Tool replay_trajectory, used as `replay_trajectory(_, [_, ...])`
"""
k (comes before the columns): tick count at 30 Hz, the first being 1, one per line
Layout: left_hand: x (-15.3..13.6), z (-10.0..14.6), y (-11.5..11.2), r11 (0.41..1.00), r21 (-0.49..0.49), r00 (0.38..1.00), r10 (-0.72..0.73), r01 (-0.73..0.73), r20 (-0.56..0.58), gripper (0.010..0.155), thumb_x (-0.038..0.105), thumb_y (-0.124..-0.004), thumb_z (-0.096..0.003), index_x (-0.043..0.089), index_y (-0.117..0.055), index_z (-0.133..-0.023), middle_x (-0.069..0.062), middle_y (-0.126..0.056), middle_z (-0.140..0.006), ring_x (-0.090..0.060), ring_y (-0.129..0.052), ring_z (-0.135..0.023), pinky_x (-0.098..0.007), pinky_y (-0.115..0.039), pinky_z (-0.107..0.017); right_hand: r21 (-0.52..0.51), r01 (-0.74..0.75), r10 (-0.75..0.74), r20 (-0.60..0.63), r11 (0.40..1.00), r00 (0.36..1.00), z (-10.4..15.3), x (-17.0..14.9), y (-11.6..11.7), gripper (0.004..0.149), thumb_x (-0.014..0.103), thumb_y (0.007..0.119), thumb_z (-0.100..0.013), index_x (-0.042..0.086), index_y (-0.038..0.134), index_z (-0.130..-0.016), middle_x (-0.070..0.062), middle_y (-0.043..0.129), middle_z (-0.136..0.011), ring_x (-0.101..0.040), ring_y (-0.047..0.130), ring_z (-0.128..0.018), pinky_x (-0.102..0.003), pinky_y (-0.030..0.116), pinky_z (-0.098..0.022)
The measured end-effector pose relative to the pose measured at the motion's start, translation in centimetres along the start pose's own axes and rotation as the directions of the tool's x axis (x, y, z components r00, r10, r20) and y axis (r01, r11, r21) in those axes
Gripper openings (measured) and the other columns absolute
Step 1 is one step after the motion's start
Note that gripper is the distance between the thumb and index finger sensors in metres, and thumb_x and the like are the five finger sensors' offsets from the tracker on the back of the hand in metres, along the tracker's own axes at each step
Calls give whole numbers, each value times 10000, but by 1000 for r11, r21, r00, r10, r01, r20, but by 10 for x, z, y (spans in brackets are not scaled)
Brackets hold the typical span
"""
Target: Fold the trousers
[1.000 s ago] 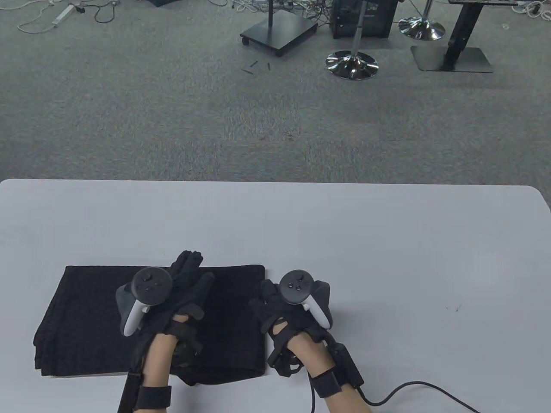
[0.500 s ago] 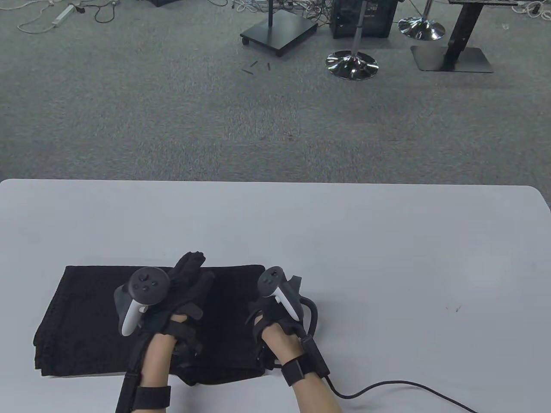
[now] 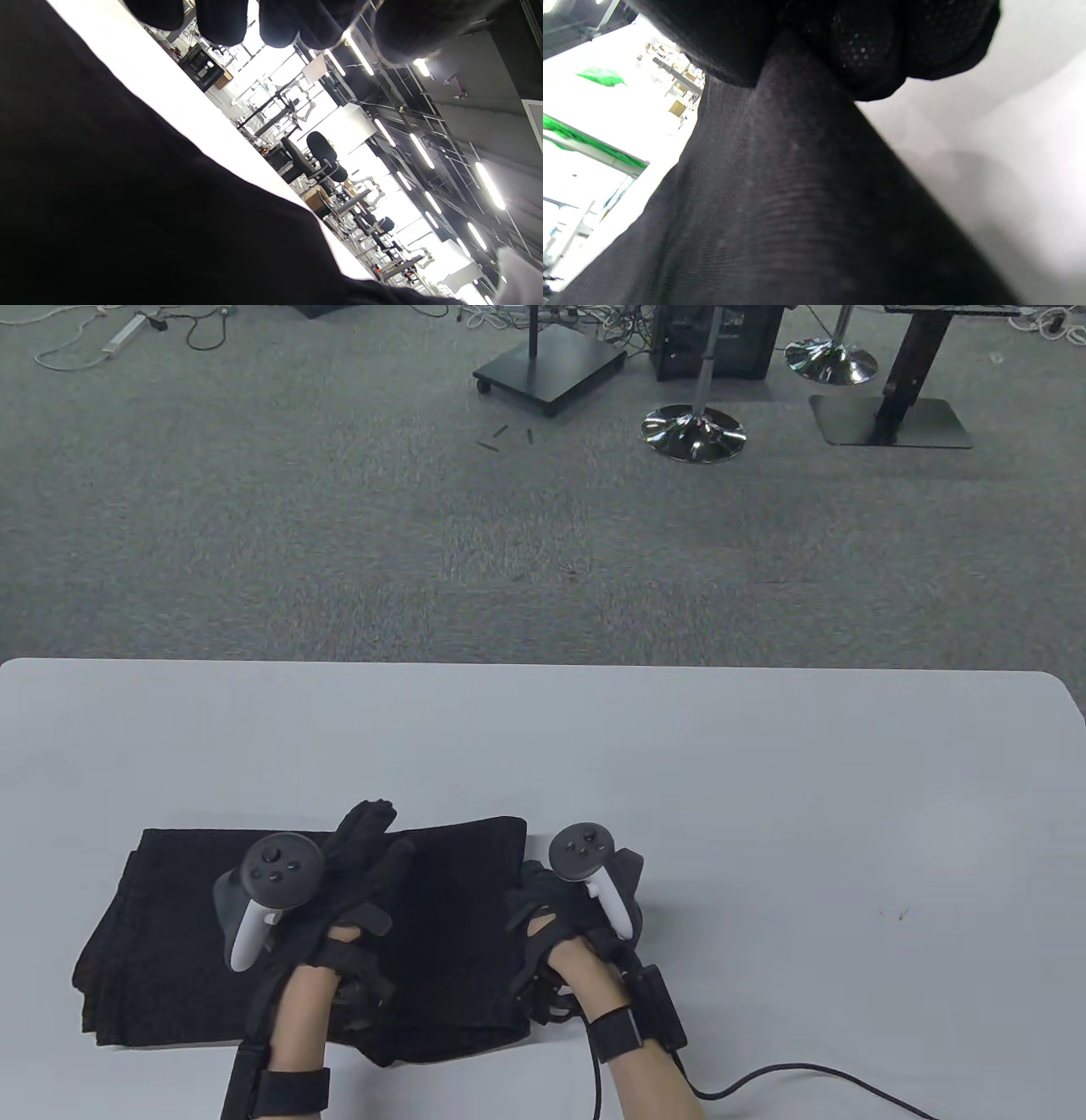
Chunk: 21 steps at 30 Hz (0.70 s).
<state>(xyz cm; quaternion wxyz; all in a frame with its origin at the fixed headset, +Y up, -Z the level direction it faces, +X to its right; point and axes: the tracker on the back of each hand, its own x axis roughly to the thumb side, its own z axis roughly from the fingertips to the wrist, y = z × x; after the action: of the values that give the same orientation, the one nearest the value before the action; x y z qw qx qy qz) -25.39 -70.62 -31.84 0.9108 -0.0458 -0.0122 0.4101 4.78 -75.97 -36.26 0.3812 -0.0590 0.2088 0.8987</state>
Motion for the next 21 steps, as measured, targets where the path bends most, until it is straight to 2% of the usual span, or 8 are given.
replay_trajectory(5, [8, 0, -1, 999, -2, 999, -45, 45, 11, 692, 633, -667, -576, 362, -447, -1174, 97, -405, -1235, -333, -463, -1189, -619, -468, -818, -36, 150, -152, -78, 988, 985, 6, -37, -66, 550, 329, 789, -495, 166, 617, -991, -46, 875, -760, -267, 898, -613, -521, 742, -515])
replay_trajectory(7, [12, 0, -3, 998, -8, 998, -64, 64, 17, 692, 634, -665, -578, 365, -442, -1175, 99, -400, -1236, -334, -460, -1190, -620, -465, -819, -107, 175, -187, -113, 979, 976, 14, -58, -105, 538, 320, 785, -498, 172, 626, -990, -51, 866, -769, -279, 883, -641, -534, 724, -538])
replay_trajectory(10, [16, 0, -4, 997, -10, 997, -78, 78, 23, 689, 633, -660, -579, 366, -440, -1175, 99, -399, -1236, -334, -455, -1191, -620, -464, -820, -200, 143, -175, -152, 969, 973, 24, -74, -142, 524, 315, 780, -498, 179, 641, -985, -51, 860, -775, -284, 871, -658, -541, 713, -551])
replay_trajectory(13, [18, 1, -5, 997, -11, 996, -81, 81, 28, 690, 634, -660, -580, 366, -439, -1176, 100, -397, -1237, -335, -457, -1191, -620, -464, -819, -330, 53, -128, -209, 942, 970, 44, -87, -191, 516, 306, 778, -500, 183, 649, -984, -58, 852, -784, -291, 859, -671, -549, 701, -560])
replay_trajectory(15, [18, 1, -6, 997, -15, 996, -79, 80, 30, 690, 634, -658, -581, 366, -437, -1177, 99, -394, -1238, -337, -452, -1192, -621, -462, -820, -390, -33, -68, -242, 920, 968, 56, -87, -214, 512, 306, 779, -498, 187, 656, -981, -56, 852, -785, -292, 862, -670, -548, 704, -559])
replay_trajectory(16, [18, 1, -6, 996, -17, 996, -84, 85, 32, 692, 634, -658, -581, 365, -436, -1178, 100, -394, -1238, -333, -453, -1193, -620, -463, -820, -436, -118, -12, -284, 892, 959, 66, -85, -230, 511, 307, 778, -500, 188, 656, -982, -55, 854, -786, -291, 862, -672, -546, 704, -561])
replay_trajectory(20, [20, 0, -7, 995, -26, 994, -100, 101, 32, 689, 634, -655, -582, 368, -433, -1177, 103, -393, -1239, -334, -452, -1194, -621, -462, -821, -510, -373, 178, -390, 775, 904, 85, -63, -253, 510, 312, 778, -500, 190, 657, -980, -50, 859, -784, -285, 870, -666, -541, 713, -555])
replay_trajectory(21, [21, 0, -7, 995, -25, 994, -100, 101, 34, 690, 634, -653, -583, 367, -430, -1179, 102, -390, -1240, -336, -451, -1193, -622, -461, -821, -511, -389, 193, -394, 766, 898, 86, -60, -254, 513, 313, 778, -499, 188, 654, -981, -49, 860, -783, -284, 873, -662, -539, 716, -552])
